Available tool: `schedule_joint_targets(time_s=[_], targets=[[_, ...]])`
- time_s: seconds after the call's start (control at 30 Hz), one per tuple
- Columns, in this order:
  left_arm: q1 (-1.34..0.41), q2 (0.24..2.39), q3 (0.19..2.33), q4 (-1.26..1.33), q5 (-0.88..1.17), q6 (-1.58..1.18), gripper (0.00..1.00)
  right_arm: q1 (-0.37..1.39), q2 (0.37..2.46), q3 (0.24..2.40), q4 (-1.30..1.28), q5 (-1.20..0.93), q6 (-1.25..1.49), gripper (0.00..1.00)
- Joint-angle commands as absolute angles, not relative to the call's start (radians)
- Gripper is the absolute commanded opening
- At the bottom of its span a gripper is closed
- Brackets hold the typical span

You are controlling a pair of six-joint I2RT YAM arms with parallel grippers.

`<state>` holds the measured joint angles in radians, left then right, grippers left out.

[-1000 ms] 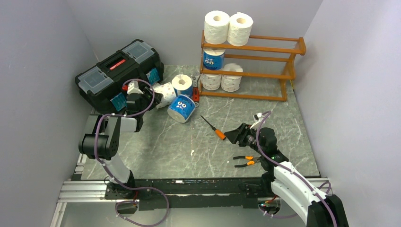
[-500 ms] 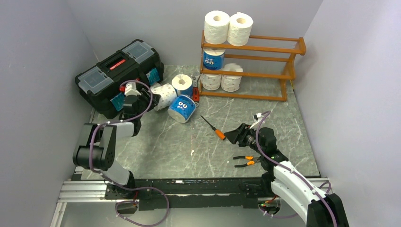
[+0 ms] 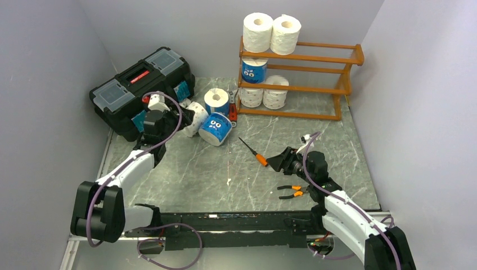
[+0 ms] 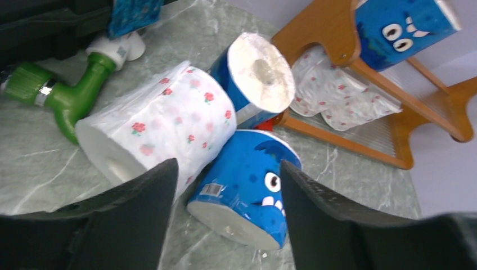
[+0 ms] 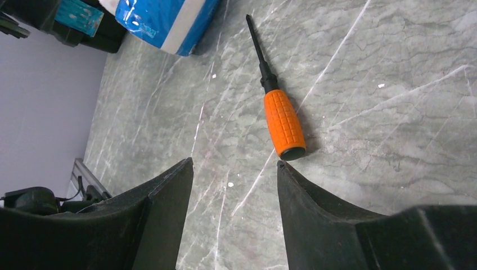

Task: Place and organize the paper towels onto the shelf
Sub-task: Adjust the paper towel at the center of the board.

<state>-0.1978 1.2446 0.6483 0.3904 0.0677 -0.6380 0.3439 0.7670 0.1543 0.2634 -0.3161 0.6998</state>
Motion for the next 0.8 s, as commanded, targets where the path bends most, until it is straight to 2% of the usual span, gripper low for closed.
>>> schedule_joint_targets(time_s=[0.0, 0.07, 0.17, 0.57, 0.63, 0.77], targets=[[-0.195, 1.209, 0.638, 0.306, 0.005, -0.660, 0.77, 0.348, 0.751, 0.149, 0.319, -0.319, 0.700, 0.59], [-0.193, 1.214, 0.605, 0.337, 0.003, -0.707, 0.84, 0.347, 0.744, 0.146, 0.316, -0.318, 0.702, 0.59], [-0.185, 1.242, 0.562, 0.403, 0.003, -0.793, 0.89, 0.349, 0.743, 0.148, 0.312, -0.323, 0.702, 0.59], [-0.080, 1.344, 0.453, 0.681, 0.127, -0.926, 0.91, 0.348, 0.677, 0.140, 0.270, -0.301, 0.692, 0.59], [-0.061, 1.364, 0.447, 0.722, 0.165, -0.935, 0.99, 0.348, 0.689, 0.139, 0.281, -0.305, 0.693, 0.59], [-0.045, 1.417, 0.421, 0.856, 0.200, -0.960, 0.99, 0.348, 0.721, 0.140, 0.300, -0.320, 0.696, 0.59]])
